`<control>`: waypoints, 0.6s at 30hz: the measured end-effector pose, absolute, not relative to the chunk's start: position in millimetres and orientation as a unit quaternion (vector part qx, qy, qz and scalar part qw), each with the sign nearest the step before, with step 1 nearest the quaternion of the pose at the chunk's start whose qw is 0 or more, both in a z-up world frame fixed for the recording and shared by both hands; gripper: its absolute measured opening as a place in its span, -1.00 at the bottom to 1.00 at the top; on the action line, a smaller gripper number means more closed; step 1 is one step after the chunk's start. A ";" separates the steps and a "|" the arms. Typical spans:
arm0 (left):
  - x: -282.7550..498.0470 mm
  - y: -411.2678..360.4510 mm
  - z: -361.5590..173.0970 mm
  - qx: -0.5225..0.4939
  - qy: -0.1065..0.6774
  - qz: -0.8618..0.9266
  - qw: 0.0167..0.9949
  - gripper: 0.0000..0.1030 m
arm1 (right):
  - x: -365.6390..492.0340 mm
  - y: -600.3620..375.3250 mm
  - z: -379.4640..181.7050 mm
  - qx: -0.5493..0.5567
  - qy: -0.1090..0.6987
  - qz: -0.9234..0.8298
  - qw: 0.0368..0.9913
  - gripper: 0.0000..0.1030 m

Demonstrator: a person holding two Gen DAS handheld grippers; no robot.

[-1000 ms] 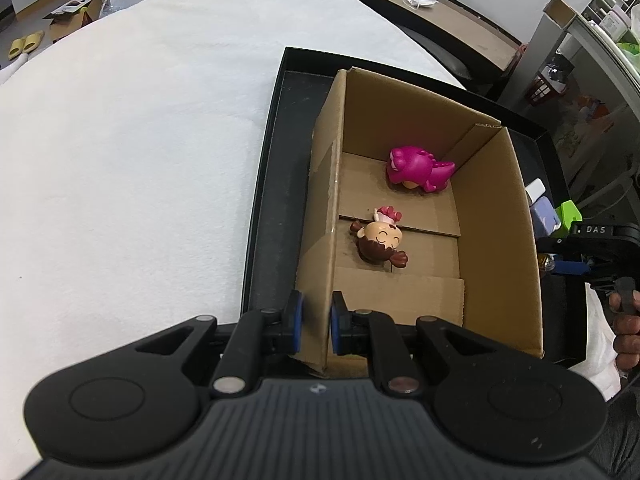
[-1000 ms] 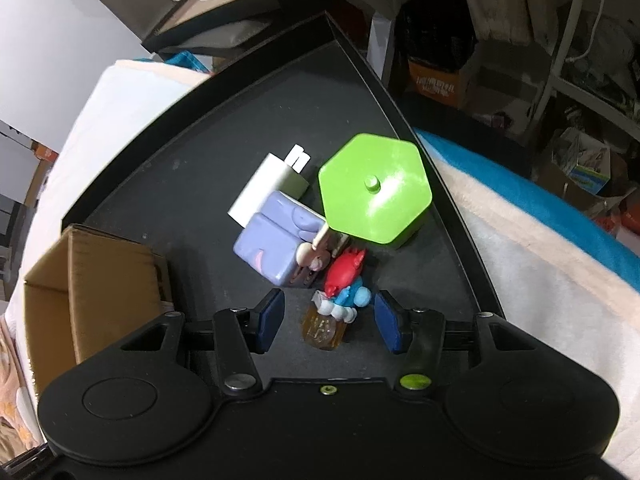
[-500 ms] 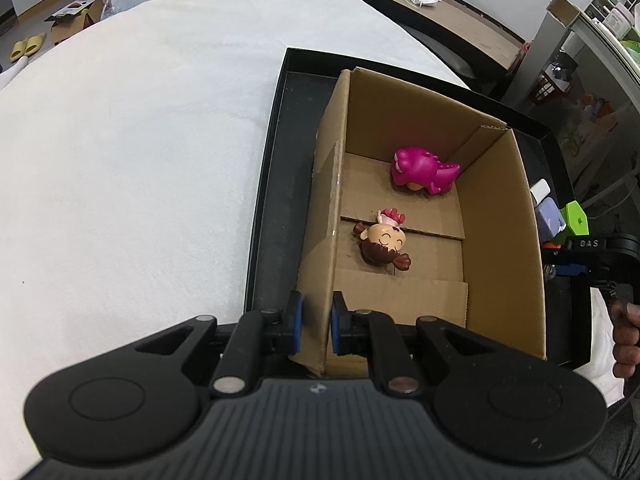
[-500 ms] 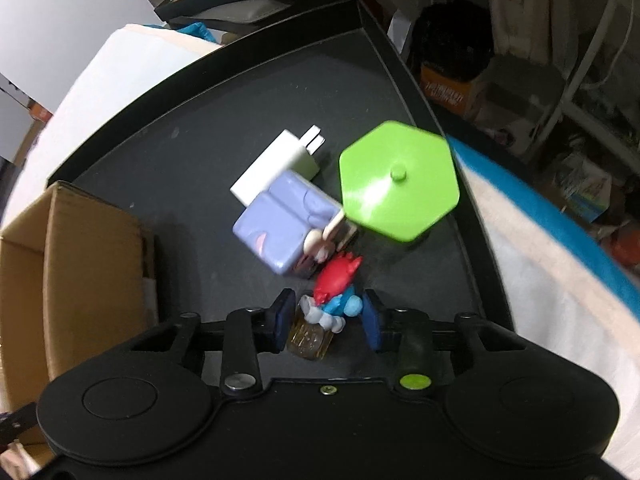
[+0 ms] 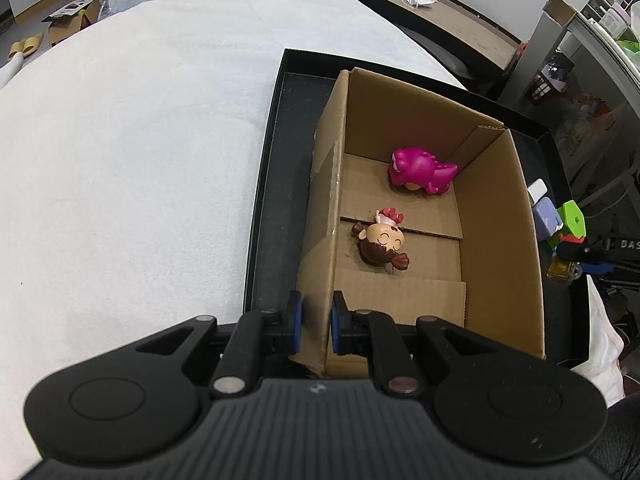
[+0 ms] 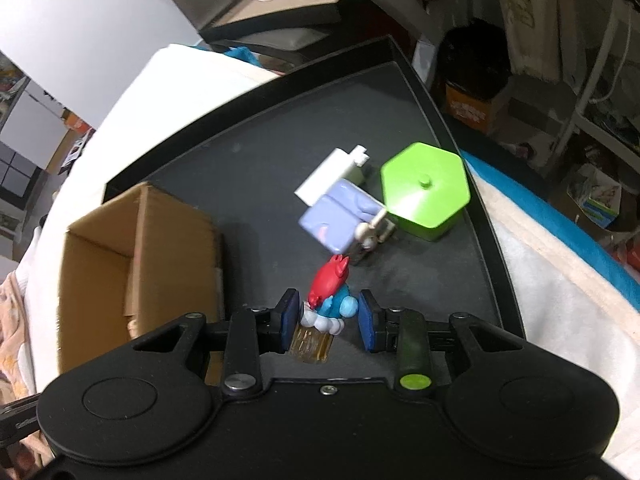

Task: Organize rigid objects
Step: 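Lift the red-and-blue figure with the right gripper and carry it over the box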

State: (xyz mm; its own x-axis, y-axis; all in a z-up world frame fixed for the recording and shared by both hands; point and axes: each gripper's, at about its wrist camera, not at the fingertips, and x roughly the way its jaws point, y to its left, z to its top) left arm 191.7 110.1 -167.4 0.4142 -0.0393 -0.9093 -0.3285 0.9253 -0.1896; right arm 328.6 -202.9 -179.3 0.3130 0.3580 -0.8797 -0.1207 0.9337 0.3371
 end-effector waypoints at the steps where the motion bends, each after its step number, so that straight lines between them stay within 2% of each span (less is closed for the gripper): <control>1: 191.5 110.3 -167.6 -0.173 0.534 0.087 0.823 -0.75 | 327.2 -203.4 -176.6 0.105 0.565 0.151 0.805 -0.38; 5: 190.7 111.3 -168.1 -0.175 0.532 0.084 0.824 -0.75 | 325.9 -198.6 -162.0 0.098 0.551 0.155 0.814 -0.42; 11: 189.5 113.5 -168.6 -0.179 0.530 0.081 0.825 -0.75 | 325.1 -191.4 -144.7 0.097 0.536 0.178 0.820 -0.86; 14: 188.9 113.6 -168.6 -0.179 0.529 0.080 0.826 -0.74 | 324.5 -184.0 -144.1 0.087 0.537 0.176 0.821 -0.86; 17: 188.4 114.0 -168.5 -0.181 0.528 0.078 0.826 -0.74 | 325.1 -183.7 -153.0 0.091 0.554 0.160 0.812 -0.70; 18: 188.5 114.1 -168.3 -0.181 0.528 0.078 0.826 -0.74 | 325.5 -183.5 -157.2 0.093 0.562 0.158 0.806 -0.55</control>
State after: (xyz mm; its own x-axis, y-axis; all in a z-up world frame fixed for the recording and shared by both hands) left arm 188.5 114.1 -168.3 0.4294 -0.0631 -0.9009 -0.3194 0.9225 -0.2169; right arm 325.5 -183.5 -157.2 0.3176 0.3588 -0.8777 -0.1500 0.9330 0.3272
